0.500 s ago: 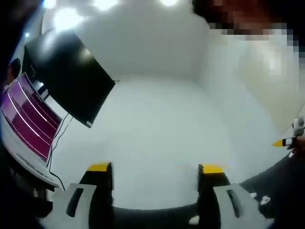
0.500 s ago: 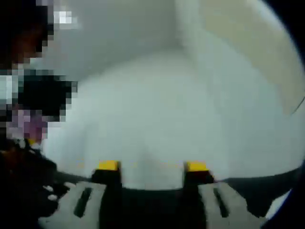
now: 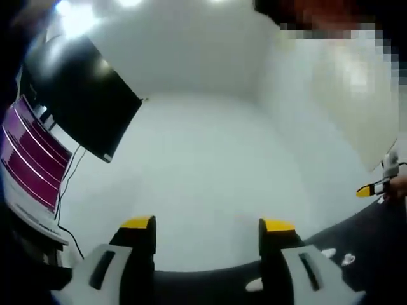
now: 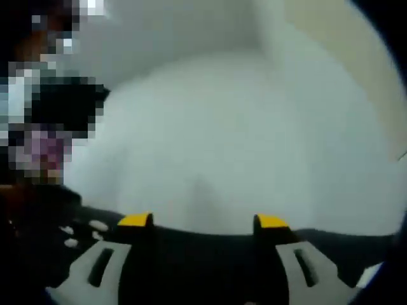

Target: Pick up three earphones and place each one into its charging case using tactile feedback, ensure that each earphone is properly inserted and securely positioned inside the case.

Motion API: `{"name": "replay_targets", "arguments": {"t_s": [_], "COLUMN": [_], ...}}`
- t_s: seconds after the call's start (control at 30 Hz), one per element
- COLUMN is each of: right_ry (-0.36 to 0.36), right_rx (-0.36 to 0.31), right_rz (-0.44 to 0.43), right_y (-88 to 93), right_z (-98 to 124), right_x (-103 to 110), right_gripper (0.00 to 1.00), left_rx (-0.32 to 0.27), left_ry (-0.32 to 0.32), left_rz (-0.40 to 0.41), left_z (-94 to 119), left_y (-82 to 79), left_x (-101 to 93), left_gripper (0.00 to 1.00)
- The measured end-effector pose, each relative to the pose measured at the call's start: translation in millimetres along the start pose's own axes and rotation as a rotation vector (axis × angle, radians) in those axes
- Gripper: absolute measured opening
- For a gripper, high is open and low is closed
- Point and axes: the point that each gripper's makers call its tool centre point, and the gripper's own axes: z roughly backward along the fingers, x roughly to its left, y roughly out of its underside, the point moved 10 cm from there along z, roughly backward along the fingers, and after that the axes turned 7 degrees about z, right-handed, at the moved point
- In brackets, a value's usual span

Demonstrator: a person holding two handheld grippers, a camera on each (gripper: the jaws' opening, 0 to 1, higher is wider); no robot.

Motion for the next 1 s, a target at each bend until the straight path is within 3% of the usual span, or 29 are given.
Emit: {"name": "replay_targets", "arguments": {"t_s": [0.07, 0.13, 0.17, 0.23, 0.33, 0.37, 0.53, 0.6, 0.67, 0.77, 0.83, 0.9, 1.0], "right_ry": [-0.018, -0.037, -0.042, -0.049, -0.027, -0.014, -0.017, -0.016, -0.019, -0.047, -0.042, -0.029, -0.009], "right_rx": [-0.004, -0.010, -0.012, 0.007, 0.019, 0.003, 0.001, -0.001, 0.004, 0.030, 0.041, 0.058, 0.084], "right_rz": [-0.014, -0.026, -0.028, -0.006, 0.004, 0.010, -0.011, -0.001, 0.003, -0.005, 0.004, -0.002, -0.022], "right_y": [1.1, 1.4, 1.5, 3.8, 4.1, 3.2, 4.8, 5.0, 5.7, 8.6, 10.0, 12.0, 15.2], "right_z": [-1, -3, -4, -5, -4, -3, -3, -3, -3, -4, -4, -5, -5], "right_x": [0, 2, 2, 3, 2, 0, -2, -2, -2, -1, -2, -4, -8], "right_gripper": [0.65, 0.74, 0.79, 0.86, 0.87, 0.89, 0.90, 0.90, 0.89, 0.79, 0.78, 0.78, 0.78], "left_rx": [0.011, 0.017, 0.003, -0.055, -0.152, -0.142, -0.070, -0.055, 0.015, 0.117, 0.188, 0.217, 0.271], "left_ry": [0.002, 0.007, 0.048, 0.079, 0.085, 0.062, 0.045, 0.049, 0.044, 0.095, 0.149, 0.194, 0.239], "left_rz": [-0.024, -0.033, 0.015, 0.068, 0.020, -0.013, 0.032, 0.095, 0.169, 0.230, 0.187, 0.140, 0.095], "left_z": [-1, -2, -3, -2, -2, -3, -12, -18, -26, -37, -44, -49, -56], "left_y": [1.5, 2.3, 0.8, -5.1, -11.0, -10.3, -5.2, -3.9, -1.0, 3.9, 5.6, 6.5, 15.1], "left_x": [-0.4, -2.3, -7.2, -9.6, -8.8, -6.2, -3.5, 0.2, 8.0, 15.6, 19.0, 19.7, 21.3], "left_gripper": [0.68, 0.77, 0.79, 0.80, 0.89, 0.89, 0.89, 0.89, 0.89, 0.84, 0.75, 0.67, 0.65]}}
